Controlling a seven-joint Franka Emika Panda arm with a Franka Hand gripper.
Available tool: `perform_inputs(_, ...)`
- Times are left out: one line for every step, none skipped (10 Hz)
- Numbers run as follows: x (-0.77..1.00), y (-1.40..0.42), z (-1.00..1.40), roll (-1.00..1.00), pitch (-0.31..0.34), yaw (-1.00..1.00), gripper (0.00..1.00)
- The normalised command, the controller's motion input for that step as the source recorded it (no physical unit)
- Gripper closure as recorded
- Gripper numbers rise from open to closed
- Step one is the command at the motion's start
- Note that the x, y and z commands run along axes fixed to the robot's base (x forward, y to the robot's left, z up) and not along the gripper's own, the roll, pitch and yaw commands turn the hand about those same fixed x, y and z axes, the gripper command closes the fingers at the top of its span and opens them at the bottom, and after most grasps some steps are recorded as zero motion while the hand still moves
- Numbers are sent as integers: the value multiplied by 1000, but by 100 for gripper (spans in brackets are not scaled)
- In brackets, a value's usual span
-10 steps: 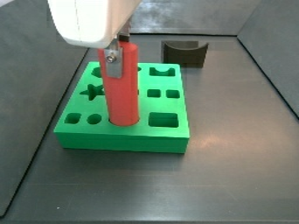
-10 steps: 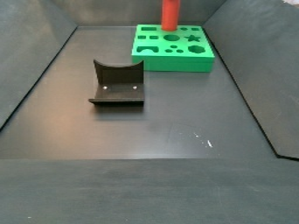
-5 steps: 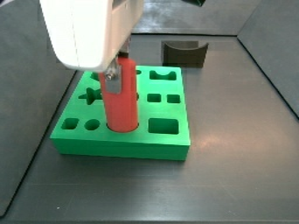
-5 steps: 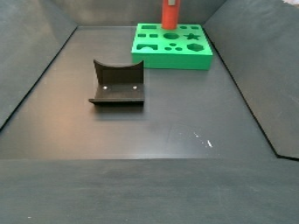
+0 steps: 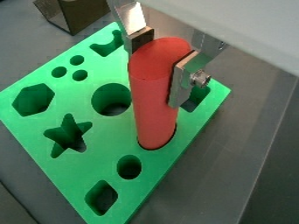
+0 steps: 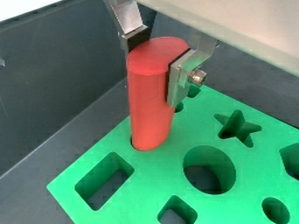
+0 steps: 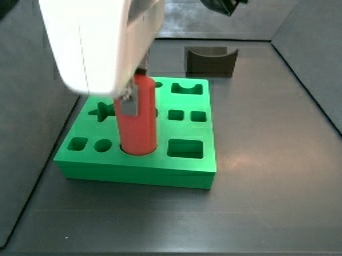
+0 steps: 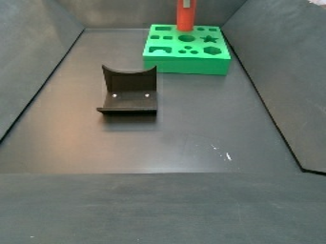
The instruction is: Insert the oval object.
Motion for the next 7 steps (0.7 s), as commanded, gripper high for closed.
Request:
perform_inputs(129, -317, -103, 386, 34, 0, 100)
perform_inputs(100, -297, -123, 421, 36, 0, 100)
perform_inputs(86, -291, -111, 444, 26, 0, 100)
perform_inputs(111, -280, -83, 450, 63, 0, 100)
perform_inputs(140, -103, -60, 203, 63, 0, 100)
perform_inputs(0, 0, 0, -14, 0, 0, 100)
perform_inputs(0, 0, 0, 0, 0, 0, 100)
